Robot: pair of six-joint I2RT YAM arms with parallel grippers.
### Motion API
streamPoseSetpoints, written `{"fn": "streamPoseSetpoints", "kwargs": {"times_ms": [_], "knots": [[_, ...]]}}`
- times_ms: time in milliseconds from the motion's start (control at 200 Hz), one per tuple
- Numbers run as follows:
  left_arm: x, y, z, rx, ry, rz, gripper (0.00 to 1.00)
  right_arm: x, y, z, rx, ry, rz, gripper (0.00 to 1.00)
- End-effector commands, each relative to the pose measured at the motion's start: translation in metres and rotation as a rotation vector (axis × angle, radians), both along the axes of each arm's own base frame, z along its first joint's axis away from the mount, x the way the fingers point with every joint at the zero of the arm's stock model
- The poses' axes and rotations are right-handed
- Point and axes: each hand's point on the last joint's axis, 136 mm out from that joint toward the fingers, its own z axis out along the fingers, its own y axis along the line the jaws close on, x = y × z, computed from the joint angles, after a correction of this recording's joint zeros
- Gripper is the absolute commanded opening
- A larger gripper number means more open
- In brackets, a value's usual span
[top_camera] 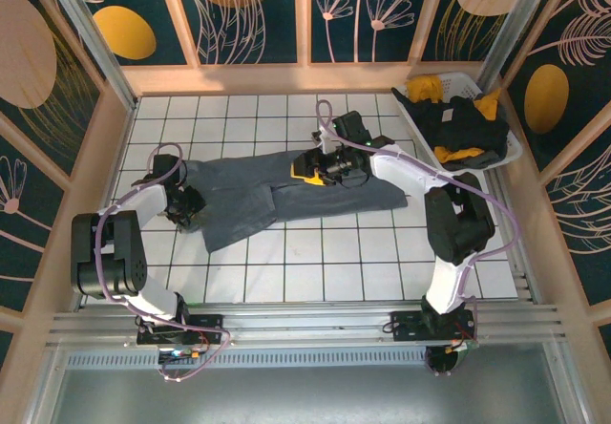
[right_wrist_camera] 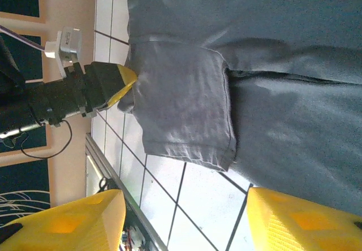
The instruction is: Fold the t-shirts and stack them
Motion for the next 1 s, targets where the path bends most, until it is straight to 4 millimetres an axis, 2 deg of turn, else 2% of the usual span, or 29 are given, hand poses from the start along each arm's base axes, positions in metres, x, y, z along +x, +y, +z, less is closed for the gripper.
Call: {"fn": "streamPoseSetpoints", "kwargs": {"times_ms": [0, 210, 325, 731, 816, 836, 996], "knots": [[0.002, 0.000, 0.000, -0.002, -0.017, -0.015, 0.22, 0.008, 0.008, 0.009, 0.034, -0.028, 0.017, 0.59], [0.000, -0.001, -0.001, 0.000, -0.007, -0.031, 0.11, 0.009, 0.008, 0.010, 0.029, -0.031, 0.015, 0.59], [-0.001, 0.002, 0.002, 0.017, -0.005, -0.033, 0.00, 0.010, 0.007, 0.009, 0.027, -0.029, 0.013, 0.59], [0.024, 0.004, 0.054, 0.002, -0.105, 0.033, 0.00, 0.013, 0.006, 0.008, 0.019, -0.030, 0.004, 0.59], [0.026, 0.004, 0.056, 0.001, -0.095, 0.035, 0.00, 0.014, 0.005, 0.007, 0.017, -0.027, 0.003, 0.59], [0.034, 0.005, 0.065, 0.002, -0.117, 0.034, 0.00, 0.014, 0.005, 0.007, 0.017, -0.028, 0.002, 0.59], [0.046, 0.006, 0.074, 0.008, -0.113, 0.032, 0.00, 0.016, 0.003, 0.009, 0.018, -0.032, -0.006, 0.59]]}}
